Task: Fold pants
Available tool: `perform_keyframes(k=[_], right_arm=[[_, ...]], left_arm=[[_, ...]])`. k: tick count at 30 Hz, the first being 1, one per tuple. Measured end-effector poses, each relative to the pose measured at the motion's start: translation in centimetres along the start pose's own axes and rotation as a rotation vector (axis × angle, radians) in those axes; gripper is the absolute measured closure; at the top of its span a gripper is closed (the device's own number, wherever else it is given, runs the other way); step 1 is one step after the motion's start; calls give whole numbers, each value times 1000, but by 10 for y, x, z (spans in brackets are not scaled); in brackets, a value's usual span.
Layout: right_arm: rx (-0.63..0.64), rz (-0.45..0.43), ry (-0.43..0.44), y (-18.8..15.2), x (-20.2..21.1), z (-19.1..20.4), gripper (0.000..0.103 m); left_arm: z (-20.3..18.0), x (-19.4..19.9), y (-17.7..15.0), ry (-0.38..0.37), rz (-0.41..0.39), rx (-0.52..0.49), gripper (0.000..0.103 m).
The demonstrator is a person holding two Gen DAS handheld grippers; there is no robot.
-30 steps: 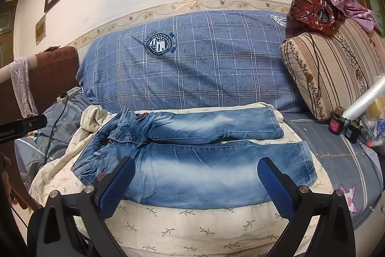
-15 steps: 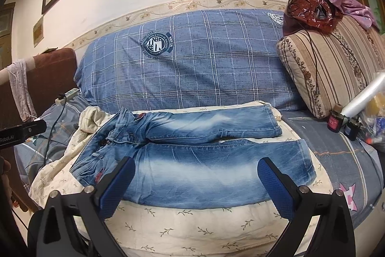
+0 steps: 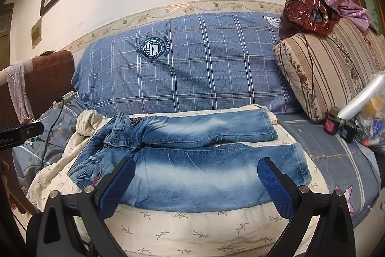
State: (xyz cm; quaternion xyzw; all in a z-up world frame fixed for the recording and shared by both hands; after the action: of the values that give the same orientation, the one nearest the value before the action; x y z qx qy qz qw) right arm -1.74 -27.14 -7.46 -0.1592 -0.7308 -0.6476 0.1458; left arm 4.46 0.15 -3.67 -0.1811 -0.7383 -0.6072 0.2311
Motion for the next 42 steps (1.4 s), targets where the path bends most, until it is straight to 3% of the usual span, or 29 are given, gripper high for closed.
perform_keyframes(k=[32, 40, 42], right_arm=[[1, 13, 5, -2, -4, 3, 0], [-52, 88, -73, -15, -27, -41, 0], [-63, 108, -105, -16, -33, -58, 0]], left_arm=[[2, -9, -3, 14, 19, -11, 0], [13, -42, -12, 67, 64, -14, 0], [18, -59, -15, 64, 110, -5, 0]])
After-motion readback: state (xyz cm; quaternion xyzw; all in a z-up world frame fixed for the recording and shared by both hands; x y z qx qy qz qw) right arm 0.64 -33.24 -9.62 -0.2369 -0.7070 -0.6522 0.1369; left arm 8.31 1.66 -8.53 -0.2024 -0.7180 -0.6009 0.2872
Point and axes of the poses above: each gripper's, at about its wrist camera, not at the fingertips, and x roughly against the way its jaws point, z to its left, y to its top, the point moved 5 cm from there along -x, roughly the way its jaws point, and after that the axes turned 13 degrees about x, right-handed, at the moved point
